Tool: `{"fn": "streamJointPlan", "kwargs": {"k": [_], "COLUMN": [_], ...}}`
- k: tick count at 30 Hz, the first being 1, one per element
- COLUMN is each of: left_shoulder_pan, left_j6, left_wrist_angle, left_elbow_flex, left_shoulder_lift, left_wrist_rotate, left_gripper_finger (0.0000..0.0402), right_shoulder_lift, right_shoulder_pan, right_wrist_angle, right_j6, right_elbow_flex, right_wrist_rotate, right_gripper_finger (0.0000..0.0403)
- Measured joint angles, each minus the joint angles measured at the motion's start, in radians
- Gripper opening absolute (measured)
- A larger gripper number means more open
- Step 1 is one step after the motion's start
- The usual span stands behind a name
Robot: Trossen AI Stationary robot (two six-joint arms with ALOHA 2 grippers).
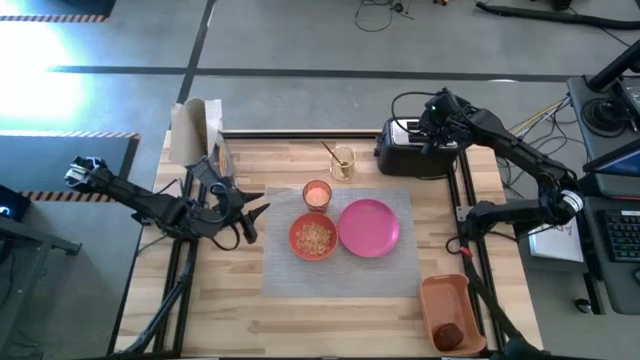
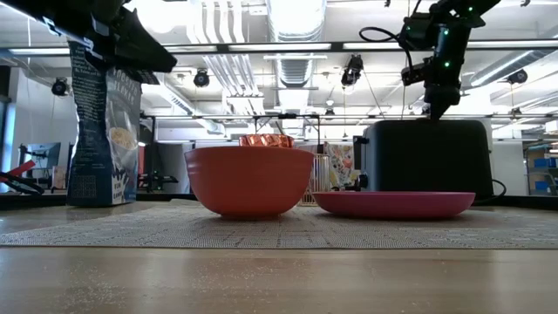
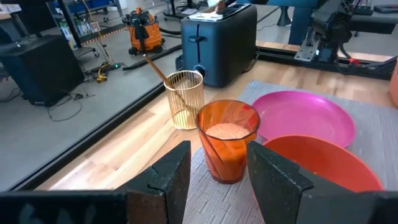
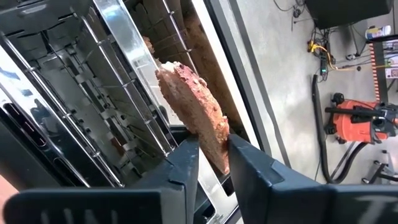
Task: Arrange a breakfast setting
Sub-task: Put the toasted bread on the pink plate
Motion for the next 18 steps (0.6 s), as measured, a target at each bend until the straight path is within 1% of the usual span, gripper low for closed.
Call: {"fn": "streamJointPlan", "kwargs": {"k": [8,13,18], "left_shoulder_pan": [0.000,0.000,0.000], "left_j6": [-0.075,-0.125,-0.197], "left_wrist_angle": [-0.101,-0.188,-0.271], "left_elbow_flex": [0.000,0.000,0.000], "left_shoulder_lift": [-0.031,-0.067,-0.076], "left_wrist_rotate": [-0.053,-0.099,-0.140], "left_gripper_finger": [0.0139,0.0139,0.0139], "right_shoulder_lift": [-0.006,-0.018,-0.018], "right_shoulder_pan": [0.000,0.000,0.000], "right_wrist_angle": [-0.001,-0.002,0.004], "right_j6": [-0.010,0.054,0.132], "right_elbow_flex": [0.000,0.000,0.000], "right_wrist_rotate": [-0.001,-0.003,0.001], "right_gripper_finger": [0.0081,0.0089,0.0081]}}
